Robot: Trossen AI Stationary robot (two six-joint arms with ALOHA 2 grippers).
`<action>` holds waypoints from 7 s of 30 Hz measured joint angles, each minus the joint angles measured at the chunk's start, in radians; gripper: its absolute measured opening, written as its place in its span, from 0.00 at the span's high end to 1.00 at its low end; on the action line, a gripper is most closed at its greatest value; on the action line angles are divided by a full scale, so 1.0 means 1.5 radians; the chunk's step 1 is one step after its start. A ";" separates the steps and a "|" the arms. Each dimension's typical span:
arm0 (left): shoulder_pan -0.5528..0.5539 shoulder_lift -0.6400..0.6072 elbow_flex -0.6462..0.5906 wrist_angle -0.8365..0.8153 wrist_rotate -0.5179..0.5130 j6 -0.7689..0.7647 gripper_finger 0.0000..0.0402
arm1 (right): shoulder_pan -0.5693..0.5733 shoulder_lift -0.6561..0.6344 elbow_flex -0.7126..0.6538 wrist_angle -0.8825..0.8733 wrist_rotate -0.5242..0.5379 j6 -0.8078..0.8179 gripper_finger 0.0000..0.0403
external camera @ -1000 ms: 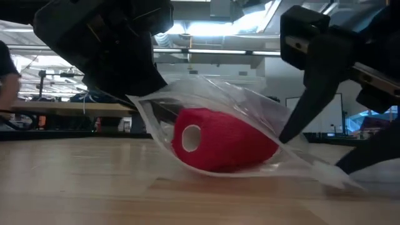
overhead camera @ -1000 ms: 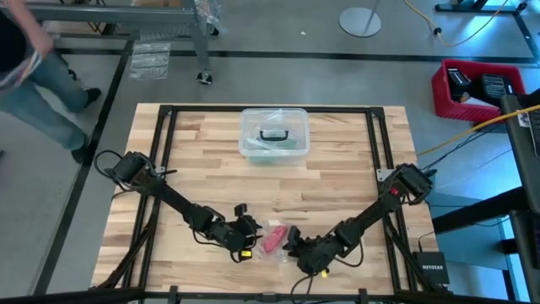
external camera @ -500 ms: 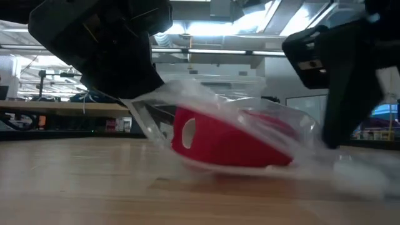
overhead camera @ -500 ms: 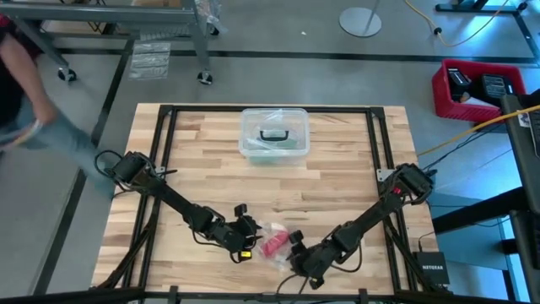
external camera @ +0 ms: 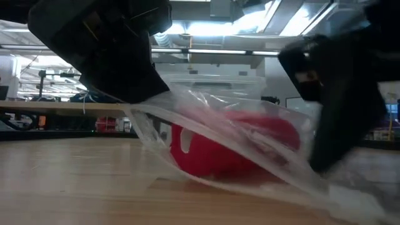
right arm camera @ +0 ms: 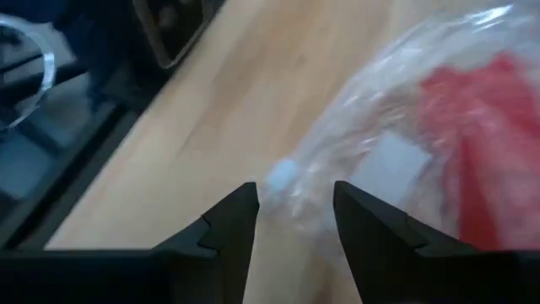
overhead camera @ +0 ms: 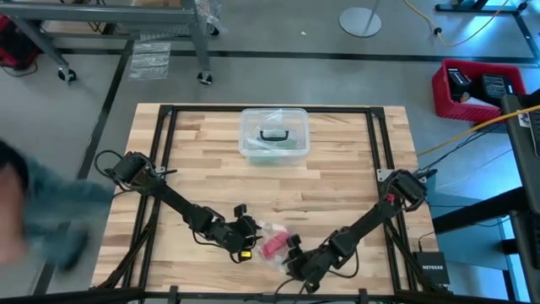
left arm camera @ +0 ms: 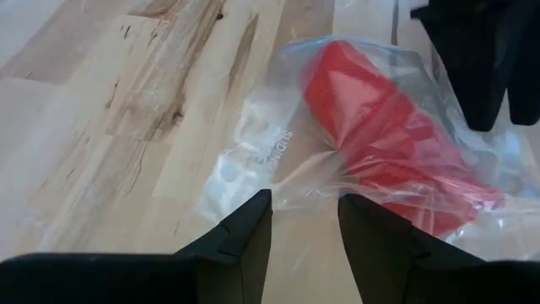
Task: Roll bandage
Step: Put the red bandage into the transparent zip bag, then close the transparent zip bag
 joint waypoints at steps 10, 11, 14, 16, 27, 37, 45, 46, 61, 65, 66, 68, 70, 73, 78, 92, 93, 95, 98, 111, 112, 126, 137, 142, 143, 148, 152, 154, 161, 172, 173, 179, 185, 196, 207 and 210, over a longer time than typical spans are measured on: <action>0.000 0.000 0.000 0.002 0.000 -0.006 0.68 | 0.002 0.033 0.004 -0.027 0.009 0.007 0.59; 0.000 0.000 0.000 0.004 0.000 -0.006 0.68 | 0.002 0.033 0.004 -0.030 0.009 0.000 0.60; -0.001 -0.002 0.000 0.011 0.000 -0.009 0.68 | 0.002 0.034 0.005 -0.042 0.012 -0.002 0.70; -0.004 -0.011 0.000 0.010 0.000 -0.010 0.68 | 0.003 0.034 0.005 -0.046 0.015 -0.002 0.81; -0.031 -0.157 0.000 0.029 -0.003 0.090 0.68 | 0.001 0.028 0.021 -0.060 0.050 0.032 0.99; -0.045 -0.173 0.011 0.075 -0.002 0.271 0.68 | -0.029 -0.097 0.044 -0.132 0.049 0.067 0.99; -0.044 -0.167 0.034 0.077 0.008 0.351 0.68 | -0.101 -0.188 0.045 -0.129 -0.083 0.134 1.00; -0.044 -0.164 0.034 0.079 0.021 0.352 0.68 | -0.109 -0.192 0.045 -0.131 -0.104 0.142 1.00; -0.050 -0.112 0.035 0.021 0.015 0.351 0.68 | -0.162 -0.198 0.045 -0.115 -0.191 0.205 1.00; -0.043 -0.099 0.035 0.013 -0.056 0.349 0.68 | -0.161 -0.198 0.045 -0.098 -0.191 0.206 1.00; -0.041 -0.099 0.035 0.014 -0.062 0.348 0.68 | -0.161 -0.198 0.045 -0.094 -0.193 0.209 1.00; -0.037 -0.099 0.035 0.030 -0.064 0.349 0.68 | -0.161 -0.198 0.046 -0.090 -0.199 0.216 1.00; -0.037 -0.099 0.035 0.039 -0.058 0.348 0.69 | -0.161 -0.198 0.046 -0.091 -0.203 0.222 1.00; -0.038 -0.099 0.035 0.041 -0.032 0.334 0.78 | -0.160 -0.198 0.046 -0.091 -0.203 0.253 0.98; -0.038 -0.099 0.035 0.042 -0.006 0.322 0.97 | -0.172 -0.198 0.047 -0.089 -0.234 0.321 0.89; -0.018 -0.113 0.034 0.038 -0.005 0.241 0.99 | -0.109 -0.337 0.073 -0.361 -0.018 0.216 0.43; -0.015 -0.113 0.034 0.041 -0.005 0.228 0.99 | -0.088 -0.333 0.061 -0.341 0.047 0.194 0.41; -0.010 -0.114 0.034 0.044 -0.005 0.208 1.00 | -0.058 -0.319 0.037 -0.281 0.139 0.149 0.41; -0.003 -0.114 0.034 0.045 -0.005 0.184 0.99 | -0.034 -0.302 0.007 -0.204 0.194 0.100 0.44; 0.002 -0.114 0.034 0.047 -0.004 0.156 0.99 | -0.044 -0.256 -0.005 -0.106 0.239 -0.037 0.73; 0.002 -0.114 0.034 0.047 -0.004 0.156 0.99 | -0.044 -0.256 -0.005 -0.104 0.243 -0.041 0.75; 0.002 -0.114 0.034 0.045 0.002 0.153 0.99 | -0.073 -0.243 -0.004 -0.108 0.229 -0.042 0.98; 0.014 -0.173 0.035 0.042 0.034 0.154 0.78 | -0.073 -0.242 0.001 -0.148 0.212 -0.006 0.99; 0.030 -0.158 0.035 0.108 0.034 0.157 0.65 | -0.074 -0.242 0.001 -0.136 0.217 -0.005 1.00; 0.033 -0.150 0.035 0.114 0.034 0.156 0.64 | -0.074 -0.242 0.001 -0.135 0.217 -0.005 1.00; 0.036 -0.118 0.035 0.122 0.034 0.161 0.62 | -0.075 -0.242 0.001 -0.141 0.208 0.001 1.00; 0.035 -0.108 0.035 0.124 0.034 0.159 0.62 | -0.075 -0.242 0.001 -0.142 0.206 0.001 1.00; 0.033 -0.108 0.035 0.125 0.034 0.165 0.62 | -0.075 -0.242 0.001 -0.142 0.206 0.001 1.00; 0.032 -0.101 0.035 0.129 0.034 0.178 0.67 | -0.087 -0.242 0.001 -0.136 0.201 0.003 1.00; 0.032 -0.097 0.035 0.151 0.033 0.194 0.82 | -0.088 -0.242 0.001 -0.131 0.198 0.012 1.00; 0.032 -0.097 0.035 0.148 0.032 0.194 0.84 | -0.088 -0.242 0.001 -0.130 0.198 0.012 1.00; 0.038 -0.097 0.035 0.124 0.032 0.189 0.94 | -0.088 -0.242 0.001 -0.128 0.198 0.012 1.00; 0.039 -0.097 0.035 0.124 0.034 0.188 0.97 | -0.086 -0.242 0.001 -0.128 0.199 0.012 1.00; 0.031 -0.097 0.035 0.104 0.031 0.176 0.95 | -0.086 -0.243 0.001 -0.132 0.199 0.013 1.00; 0.026 -0.097 0.035 0.089 0.032 0.172 0.94 | -0.086 -0.294 0.001 -0.175 0.199 0.014 1.00; 0.025 -0.097 0.035 0.083 0.032 0.165 0.95 | -0.086 -0.306 0.001 -0.187 0.199 0.015 1.00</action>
